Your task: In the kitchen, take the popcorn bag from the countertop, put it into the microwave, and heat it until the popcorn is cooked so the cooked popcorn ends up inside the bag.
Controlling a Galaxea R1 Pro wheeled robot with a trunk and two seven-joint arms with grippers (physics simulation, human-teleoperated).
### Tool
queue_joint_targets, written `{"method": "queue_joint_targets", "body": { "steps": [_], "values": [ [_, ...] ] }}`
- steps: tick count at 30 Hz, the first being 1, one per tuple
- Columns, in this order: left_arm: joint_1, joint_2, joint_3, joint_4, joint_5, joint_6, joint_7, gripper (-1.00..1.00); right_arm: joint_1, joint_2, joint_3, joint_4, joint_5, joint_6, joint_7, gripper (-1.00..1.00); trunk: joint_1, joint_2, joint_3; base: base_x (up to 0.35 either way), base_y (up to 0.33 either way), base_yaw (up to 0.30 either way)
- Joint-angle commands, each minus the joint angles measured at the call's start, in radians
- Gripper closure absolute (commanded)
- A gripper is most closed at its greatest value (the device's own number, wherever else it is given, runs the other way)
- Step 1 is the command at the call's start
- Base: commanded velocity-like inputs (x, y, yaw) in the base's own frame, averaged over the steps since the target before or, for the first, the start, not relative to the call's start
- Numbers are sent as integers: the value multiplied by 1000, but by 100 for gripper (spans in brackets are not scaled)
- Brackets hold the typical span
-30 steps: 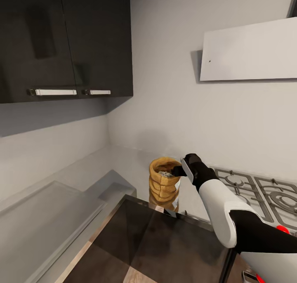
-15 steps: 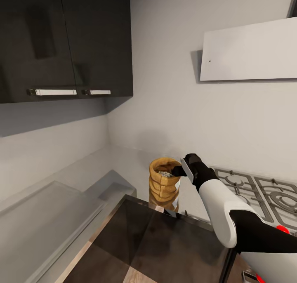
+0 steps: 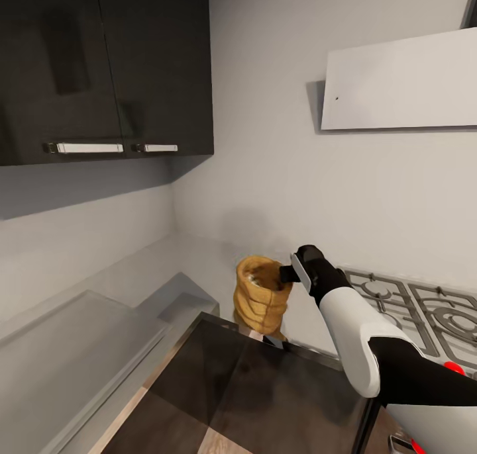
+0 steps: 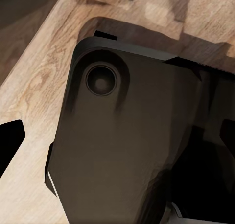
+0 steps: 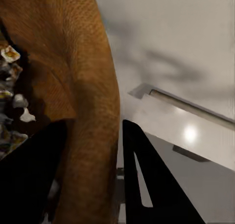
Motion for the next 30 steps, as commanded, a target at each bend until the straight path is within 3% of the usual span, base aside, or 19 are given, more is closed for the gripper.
{"method": "queue_joint_targets", "body": {
  "steps": [1,5,9,17,30],
  "values": [
    [0,0,7,-2,0,-1,1,-100,0,2,-9,-2,10,17,2,100,0,-1,-1,0,0,0],
    [0,0,7,-2,0,-1,1,-100,0,3,-11,-15,9,87,2,100,0,-1,-1,0,0,0],
    [0,0,7,-2,0,-1,0,-100,0,7,-12,-112,7,188,3,100,0,-1,-1,0,0,0],
    [0,0,7,-2,0,-1,0,-100,0,8,-12,-264,7,192,5,100,0,-1,-1,0,0,0],
    [0,-2,8,-2,1,-1,6,-100,0,4,-43,-330,5,192,10,100,0,-1,-1,0,0,0]
  ]
}}
